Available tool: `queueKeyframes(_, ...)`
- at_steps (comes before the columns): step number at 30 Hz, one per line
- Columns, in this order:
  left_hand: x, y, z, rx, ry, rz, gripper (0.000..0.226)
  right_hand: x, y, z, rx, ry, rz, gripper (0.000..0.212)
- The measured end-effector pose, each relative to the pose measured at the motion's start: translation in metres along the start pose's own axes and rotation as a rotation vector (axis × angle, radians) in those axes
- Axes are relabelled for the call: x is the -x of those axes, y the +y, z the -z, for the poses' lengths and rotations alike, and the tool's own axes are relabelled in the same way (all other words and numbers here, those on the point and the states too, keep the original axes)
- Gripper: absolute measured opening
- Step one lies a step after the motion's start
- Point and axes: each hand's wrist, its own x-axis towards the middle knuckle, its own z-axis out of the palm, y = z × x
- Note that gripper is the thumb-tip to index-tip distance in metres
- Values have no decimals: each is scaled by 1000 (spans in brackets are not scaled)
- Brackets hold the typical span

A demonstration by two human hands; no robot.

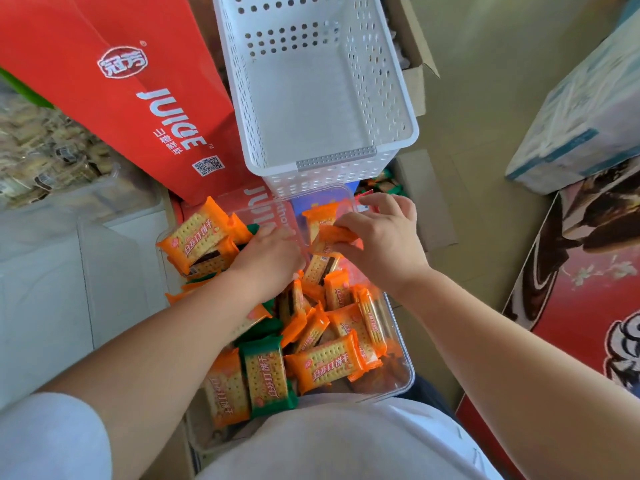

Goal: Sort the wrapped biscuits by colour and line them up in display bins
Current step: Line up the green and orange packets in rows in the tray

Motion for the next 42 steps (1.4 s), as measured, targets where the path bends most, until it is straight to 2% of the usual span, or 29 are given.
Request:
queueKeyframes(3,12,-8,-6,236,353,-118,11,1,-1,-2,-25,38,-7,26)
queueKeyframes(5,22,-10,-6,330,539,-113,13,-1,-2,-3,-37,43,-10,26)
queueKeyframes(9,54,-3,0,518,688,-16,17,-9,-3,-3,-13,71,31,25)
queueKeyframes(12,75,1,-3,682,770,161,26,-29,-16,-1,41,74,113,29)
queueKeyframes(16,89,4,-5,849,785,289,43,-58,-42,-10,39,-127,189,24)
queueKeyframes(21,95,0,-6,1049,797,374,31,-74,-60,-24,392,-359,170,26)
queueKeyframes(25,92,-5,-1,995,726,432,37,-72,-59,-28,477,-444,142,39)
queueKeyframes(27,88,-8,3,959,696,434,32,-69,-58,-27,467,-497,102,39)
queueKeyframes(30,80,-11,11,972,718,429,20,-66,-56,-22,354,-453,94,26)
queueKeyframes(33,70,-13,19,979,725,425,11,-52,-42,-17,340,-291,268,16)
queueKeyframes(35,61,-13,22,963,724,407,6,-38,-28,-12,360,-202,295,14)
queueKeyframes(38,47,-10,26,933,749,379,3,-18,-14,0,302,-111,210,15)
queueKeyframes(42,31,-6,31,912,748,409,6,0,-6,0,143,-122,-30,24)
